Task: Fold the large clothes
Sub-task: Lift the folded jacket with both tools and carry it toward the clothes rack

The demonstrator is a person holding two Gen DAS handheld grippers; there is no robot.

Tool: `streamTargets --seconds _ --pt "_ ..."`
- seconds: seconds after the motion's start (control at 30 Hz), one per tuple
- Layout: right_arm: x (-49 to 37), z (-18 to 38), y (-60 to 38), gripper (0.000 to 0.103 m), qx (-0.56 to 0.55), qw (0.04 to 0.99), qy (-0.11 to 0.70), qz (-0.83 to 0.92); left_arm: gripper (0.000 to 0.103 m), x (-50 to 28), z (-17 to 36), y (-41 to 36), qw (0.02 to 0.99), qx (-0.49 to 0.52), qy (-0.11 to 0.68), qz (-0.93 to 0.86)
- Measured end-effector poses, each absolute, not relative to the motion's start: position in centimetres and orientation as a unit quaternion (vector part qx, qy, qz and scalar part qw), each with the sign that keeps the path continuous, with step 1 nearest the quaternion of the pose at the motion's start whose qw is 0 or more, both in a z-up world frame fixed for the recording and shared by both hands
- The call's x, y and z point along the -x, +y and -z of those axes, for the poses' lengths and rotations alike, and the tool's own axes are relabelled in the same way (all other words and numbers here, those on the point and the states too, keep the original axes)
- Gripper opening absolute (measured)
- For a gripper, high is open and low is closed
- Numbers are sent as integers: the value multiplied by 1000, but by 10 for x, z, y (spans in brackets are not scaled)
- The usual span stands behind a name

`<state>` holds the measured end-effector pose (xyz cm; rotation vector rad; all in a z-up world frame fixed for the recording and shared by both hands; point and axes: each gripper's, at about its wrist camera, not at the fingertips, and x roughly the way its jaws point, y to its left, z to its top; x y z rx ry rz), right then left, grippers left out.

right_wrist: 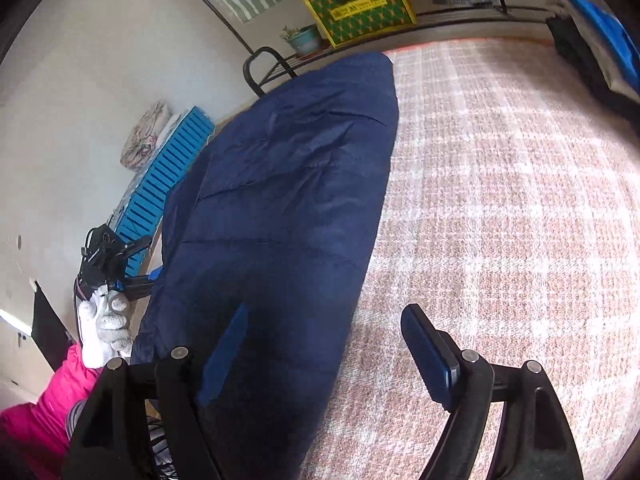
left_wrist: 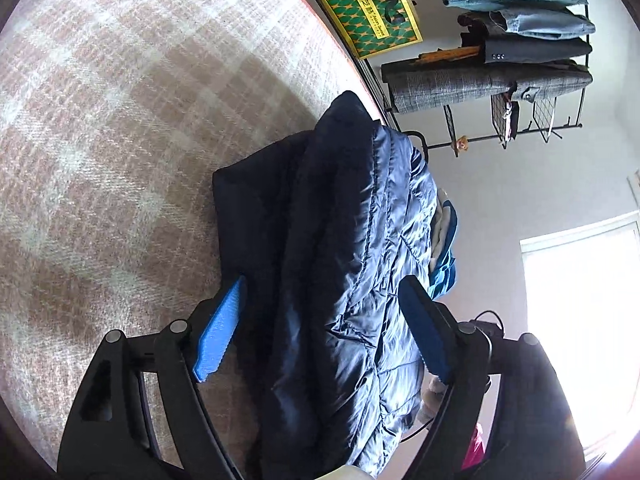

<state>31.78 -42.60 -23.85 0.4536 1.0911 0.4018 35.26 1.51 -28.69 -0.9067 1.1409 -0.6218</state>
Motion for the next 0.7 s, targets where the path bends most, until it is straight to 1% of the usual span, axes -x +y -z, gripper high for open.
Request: streamTargets --seconds 0.1,0.27,0.47,0.5,0.57,0.63,0.7 --pt "-328 253 -433 82 -243 798 517 -192 80 -355 287 11 722 364 529 258" --pt "-325 261 -435 82 -260 789 516 -210 80 -350 298 23 701 398 528 267" --pt "-332 263 -437 82 -259 784 518 -224 80 -359 298 11 687 395 531 299" --pt "-326 261 -440 79 -259 782 519 -230 80 -361 298 8 685 397 531 302" --pt "-329 263 -440 77 -266 777 517 -240 80 -364 296 3 688 393 528 306" --pt "-334 266 -441 70 -276 772 516 -249 80 -369 295 -3 688 389 530 309" --pt "-340 269 -437 66 -281 766 518 -256 80 -373 295 -9 688 381 533 312"
